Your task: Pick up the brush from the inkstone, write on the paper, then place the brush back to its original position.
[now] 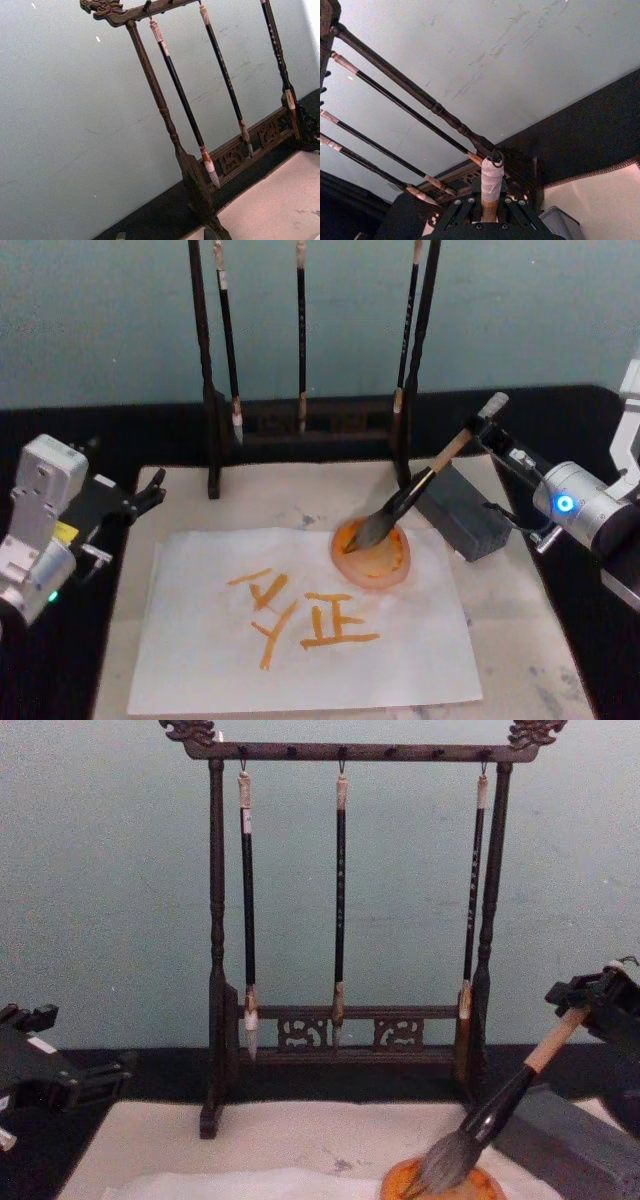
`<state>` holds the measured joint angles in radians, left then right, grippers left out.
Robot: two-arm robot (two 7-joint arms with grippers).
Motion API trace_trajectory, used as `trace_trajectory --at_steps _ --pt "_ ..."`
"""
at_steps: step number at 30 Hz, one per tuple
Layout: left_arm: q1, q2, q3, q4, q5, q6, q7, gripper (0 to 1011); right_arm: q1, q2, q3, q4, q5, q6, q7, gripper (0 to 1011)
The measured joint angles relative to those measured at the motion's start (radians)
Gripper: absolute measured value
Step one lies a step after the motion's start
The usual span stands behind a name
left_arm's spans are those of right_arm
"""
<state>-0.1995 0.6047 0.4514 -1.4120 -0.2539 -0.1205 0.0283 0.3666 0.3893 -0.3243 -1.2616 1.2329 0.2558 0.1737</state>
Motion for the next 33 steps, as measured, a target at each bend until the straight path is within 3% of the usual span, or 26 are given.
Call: trace_trajectory --at_steps 33 --pt "0.0 0.0 0.0 0.0 0.0 0.0 0.0 1010 -0.005 0.03 -0.045 0.012 0.083 -0.051 -0.048 156"
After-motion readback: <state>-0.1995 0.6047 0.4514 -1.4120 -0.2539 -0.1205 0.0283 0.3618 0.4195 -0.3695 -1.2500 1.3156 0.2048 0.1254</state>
